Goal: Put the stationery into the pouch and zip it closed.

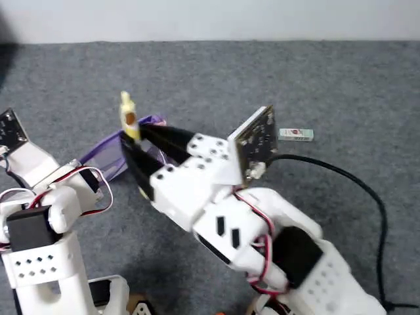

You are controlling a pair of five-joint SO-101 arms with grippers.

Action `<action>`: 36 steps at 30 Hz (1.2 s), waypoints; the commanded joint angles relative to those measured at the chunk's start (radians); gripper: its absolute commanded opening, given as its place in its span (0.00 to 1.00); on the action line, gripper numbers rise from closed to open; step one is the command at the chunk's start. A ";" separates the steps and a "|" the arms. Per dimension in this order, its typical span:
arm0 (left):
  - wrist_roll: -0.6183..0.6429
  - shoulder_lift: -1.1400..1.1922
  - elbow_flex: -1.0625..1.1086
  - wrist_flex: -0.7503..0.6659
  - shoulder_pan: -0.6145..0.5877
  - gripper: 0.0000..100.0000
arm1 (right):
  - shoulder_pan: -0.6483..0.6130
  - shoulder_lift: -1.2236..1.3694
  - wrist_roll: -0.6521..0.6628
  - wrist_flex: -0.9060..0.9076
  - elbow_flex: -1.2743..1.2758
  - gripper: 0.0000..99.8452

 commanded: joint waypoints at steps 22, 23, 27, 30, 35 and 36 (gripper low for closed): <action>0.011 0.011 0.022 -0.017 -0.009 0.01 | -0.005 0.289 0.149 -0.481 0.181 0.01; 0.011 0.011 0.022 -0.017 -0.009 0.01 | -0.005 0.289 0.152 -0.472 0.192 0.01; 0.011 0.011 0.022 -0.017 -0.009 0.01 | -0.005 0.280 0.281 -0.375 0.244 0.07; 0.011 0.011 0.022 -0.017 -0.009 0.01 | -0.005 0.222 0.275 -0.303 0.245 0.18; 0.011 0.011 0.022 -0.017 -0.009 0.01 | -0.021 0.081 0.264 -0.165 0.245 0.24; 0.011 0.011 0.022 -0.017 -0.009 0.01 | -0.021 0.051 0.264 -0.143 0.245 0.23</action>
